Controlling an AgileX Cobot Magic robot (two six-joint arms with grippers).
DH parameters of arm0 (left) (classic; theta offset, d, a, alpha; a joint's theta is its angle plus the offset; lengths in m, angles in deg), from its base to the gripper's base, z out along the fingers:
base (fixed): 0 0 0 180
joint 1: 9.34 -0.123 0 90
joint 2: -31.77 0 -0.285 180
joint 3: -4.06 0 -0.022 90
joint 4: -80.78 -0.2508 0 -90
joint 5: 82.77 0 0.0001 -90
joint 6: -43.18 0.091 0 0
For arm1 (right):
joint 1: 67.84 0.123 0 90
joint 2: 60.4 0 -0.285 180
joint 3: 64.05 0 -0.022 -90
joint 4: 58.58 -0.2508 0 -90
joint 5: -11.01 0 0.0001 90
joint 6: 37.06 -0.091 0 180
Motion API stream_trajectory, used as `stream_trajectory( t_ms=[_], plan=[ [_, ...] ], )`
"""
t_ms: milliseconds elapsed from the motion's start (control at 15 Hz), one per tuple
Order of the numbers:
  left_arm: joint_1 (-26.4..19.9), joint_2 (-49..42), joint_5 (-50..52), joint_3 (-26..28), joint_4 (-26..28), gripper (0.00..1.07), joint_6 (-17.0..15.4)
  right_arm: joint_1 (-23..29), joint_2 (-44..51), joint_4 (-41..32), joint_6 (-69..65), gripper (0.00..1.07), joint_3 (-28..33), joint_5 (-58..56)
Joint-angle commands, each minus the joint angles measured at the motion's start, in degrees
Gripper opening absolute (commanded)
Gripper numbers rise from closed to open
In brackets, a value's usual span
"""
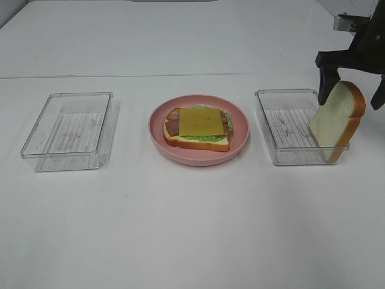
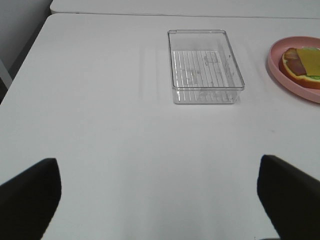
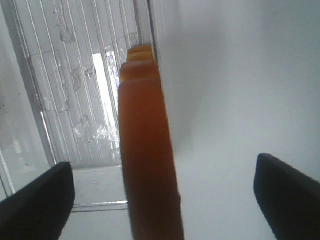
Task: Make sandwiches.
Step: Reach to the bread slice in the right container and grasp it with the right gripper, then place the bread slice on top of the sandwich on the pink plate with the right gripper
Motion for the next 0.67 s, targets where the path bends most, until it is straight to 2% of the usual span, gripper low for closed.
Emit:
stream_trajectory(
  t_ms=[67,200,333,400,467,533,600,667],
  plan=[
    [0.17,-1.09,0.52,-0.06,0.06,1.02,0.0,-0.17,-2.12,-0.34,0.92,0.93,-0.29,-0.4],
    [0.17,-1.09,0.52,-0.06,0.06,1.02,0.0,-0.17,-2.92,-0.57,0.92,0.92,-0.29,-0.46],
    [0.17,-1.09,0.52,-0.06,-0.06,1.02,0.0,-0.17,-2.86,-0.52,1.49,0.8,-0.29,-0.46],
    [0.17,-1.09,0.52,-0.06,-0.06,1.02,0.0,-0.17,-2.69,-0.34,1.66,0.63,-0.29,-0.46],
    [0.17,-1.09,0.52,-0.06,-0.06,1.02,0.0,-0.17,-2.58,0.0,1.66,0.39,-0.29,-0.46],
    [0.17,-1.09,0.52,-0.06,-0.06,1.02,0.0,-0.17,-2.52,0.4,1.66,0.27,-0.29,-0.52],
    [0.17,-1.09,0.52,-0.06,-0.06,1.02,0.0,-0.17,-2.52,1.03,1.55,0.0,-0.29,-1.32],
    [0.17,-1.09,0.52,-0.06,-0.06,1.02,0.0,-0.17,-2.52,1.03,1.38,0.0,-0.29,-1.55]
  ],
)
